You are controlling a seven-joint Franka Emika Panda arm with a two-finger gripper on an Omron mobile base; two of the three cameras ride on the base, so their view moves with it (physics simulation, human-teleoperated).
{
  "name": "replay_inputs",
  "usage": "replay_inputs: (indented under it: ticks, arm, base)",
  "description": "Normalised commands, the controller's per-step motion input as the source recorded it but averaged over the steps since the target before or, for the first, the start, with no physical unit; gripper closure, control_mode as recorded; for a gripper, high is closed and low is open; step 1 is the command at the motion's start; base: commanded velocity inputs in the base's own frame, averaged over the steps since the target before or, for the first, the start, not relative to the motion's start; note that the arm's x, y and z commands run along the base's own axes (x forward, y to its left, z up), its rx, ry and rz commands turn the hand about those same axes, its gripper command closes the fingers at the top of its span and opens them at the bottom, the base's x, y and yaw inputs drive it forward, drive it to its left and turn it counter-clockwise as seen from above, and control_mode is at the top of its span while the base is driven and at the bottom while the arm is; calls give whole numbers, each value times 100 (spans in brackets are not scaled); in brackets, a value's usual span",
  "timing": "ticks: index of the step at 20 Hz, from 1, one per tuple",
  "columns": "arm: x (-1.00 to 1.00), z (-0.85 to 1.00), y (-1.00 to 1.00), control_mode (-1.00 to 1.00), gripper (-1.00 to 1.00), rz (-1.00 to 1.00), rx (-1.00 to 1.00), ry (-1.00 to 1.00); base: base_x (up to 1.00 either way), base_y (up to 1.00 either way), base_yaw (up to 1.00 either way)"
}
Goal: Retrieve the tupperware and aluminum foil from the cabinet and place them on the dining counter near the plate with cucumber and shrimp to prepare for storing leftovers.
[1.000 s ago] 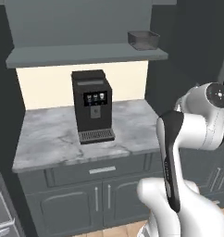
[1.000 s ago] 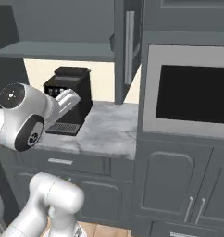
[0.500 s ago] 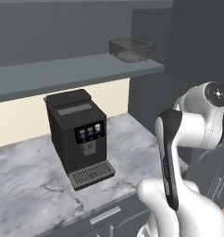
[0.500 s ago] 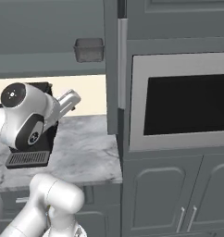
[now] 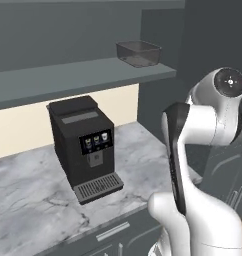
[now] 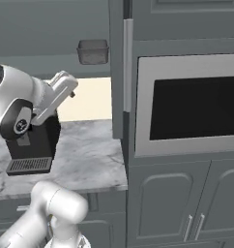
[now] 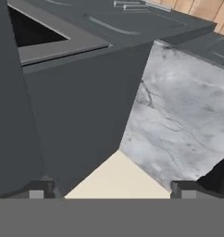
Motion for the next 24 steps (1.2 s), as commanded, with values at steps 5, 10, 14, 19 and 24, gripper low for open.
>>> replay_inputs:
  ticks: [5, 10, 14, 19, 24]
  arm:
    - [2, 61, 14, -100, -100, -13, -2, -1]
    - [1, -5, 9, -100, -100, -25, 41, -14]
    - [11, 11, 53, -100, -100, -24, 47, -8]
    - [31, 39, 89, -100, -100, -18, 36, -12]
    - [36, 30, 81, -100, -100, -22, 37, -16]
  base:
    - [0, 0, 0]
    - [0, 0, 0]
    - [0, 0, 0]
    - [0, 0, 0]
    - [0, 0, 0]
